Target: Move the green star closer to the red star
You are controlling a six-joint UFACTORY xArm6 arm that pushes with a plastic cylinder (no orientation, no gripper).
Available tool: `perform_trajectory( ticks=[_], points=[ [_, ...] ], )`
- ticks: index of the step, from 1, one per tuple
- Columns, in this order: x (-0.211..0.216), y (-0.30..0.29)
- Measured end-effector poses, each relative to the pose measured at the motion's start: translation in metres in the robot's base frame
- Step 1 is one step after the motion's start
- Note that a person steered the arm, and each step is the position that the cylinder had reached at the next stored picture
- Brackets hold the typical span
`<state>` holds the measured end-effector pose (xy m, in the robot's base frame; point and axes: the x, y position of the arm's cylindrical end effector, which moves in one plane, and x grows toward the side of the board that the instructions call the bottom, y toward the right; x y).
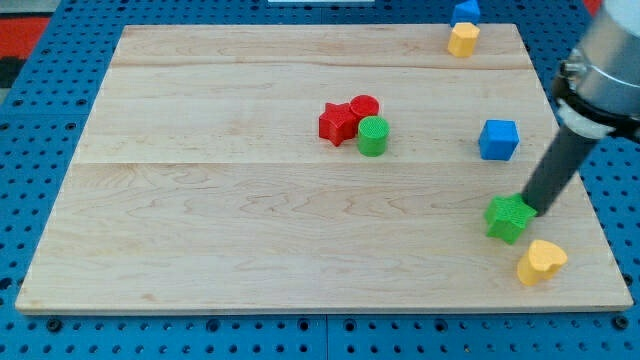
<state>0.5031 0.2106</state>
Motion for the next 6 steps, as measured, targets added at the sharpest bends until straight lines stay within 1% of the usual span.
perform_trajectory(
  ticks=[1, 2, 3, 4, 6],
  points=[
    [-0.004, -0.026],
    [0.006, 0.0],
    [0.022, 0.01],
    [0.025, -0.002],
    [0.026, -0.088]
  ],
)
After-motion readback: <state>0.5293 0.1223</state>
